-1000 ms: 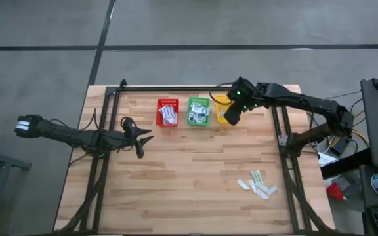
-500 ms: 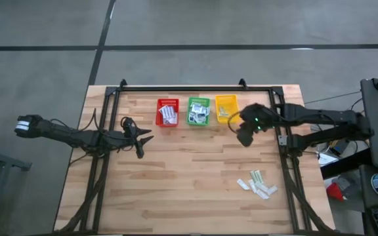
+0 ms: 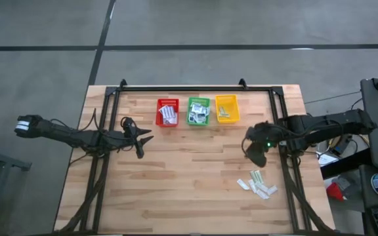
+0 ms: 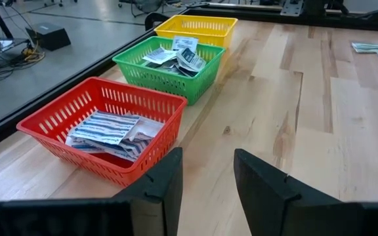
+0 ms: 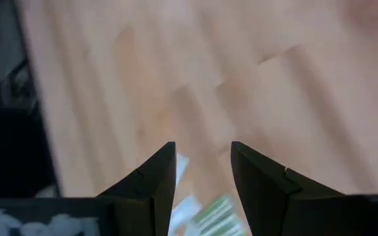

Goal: Pick & Place First Aid Supplies
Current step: Put the green bandage into the yellow basket

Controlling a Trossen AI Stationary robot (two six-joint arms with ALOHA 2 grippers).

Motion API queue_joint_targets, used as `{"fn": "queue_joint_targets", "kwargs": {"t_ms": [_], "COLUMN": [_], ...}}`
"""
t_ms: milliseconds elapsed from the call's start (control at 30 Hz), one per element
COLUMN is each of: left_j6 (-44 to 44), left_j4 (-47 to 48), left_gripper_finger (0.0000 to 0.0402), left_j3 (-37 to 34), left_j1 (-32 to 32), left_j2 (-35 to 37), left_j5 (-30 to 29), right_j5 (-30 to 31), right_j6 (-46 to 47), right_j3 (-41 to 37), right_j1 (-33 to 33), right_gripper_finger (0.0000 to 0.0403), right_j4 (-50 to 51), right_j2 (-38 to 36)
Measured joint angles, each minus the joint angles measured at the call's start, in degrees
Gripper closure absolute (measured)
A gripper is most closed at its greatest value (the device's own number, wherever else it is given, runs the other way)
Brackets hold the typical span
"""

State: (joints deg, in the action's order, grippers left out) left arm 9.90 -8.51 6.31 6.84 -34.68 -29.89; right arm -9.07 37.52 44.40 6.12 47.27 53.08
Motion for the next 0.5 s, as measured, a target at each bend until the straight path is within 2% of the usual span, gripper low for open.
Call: {"fn": "queue_joint_targets", "kwargs": {"t_ms": [233, 500], "left_j6": [0.3, 0.5], "left_j4": [0.0, 0.0], "left_gripper_finger": [0.0268, 0.0268], "left_j3": [0.0, 0.0], "left_j1": [0.0, 0.0], "left_j2": [0.0, 0.0], "left_j5": [0.0, 0.0], "right_j5": [-3.0, -3.1], "right_j6": [0.4, 2.2], "right_j3": [0.0, 0.0], "right_j1": [9.0, 14.4], "right_gripper_finger": [0.0259, 0.0259], "right_j4": [-0.3, -2.0], "right_j2": [5.4, 13.9]}}
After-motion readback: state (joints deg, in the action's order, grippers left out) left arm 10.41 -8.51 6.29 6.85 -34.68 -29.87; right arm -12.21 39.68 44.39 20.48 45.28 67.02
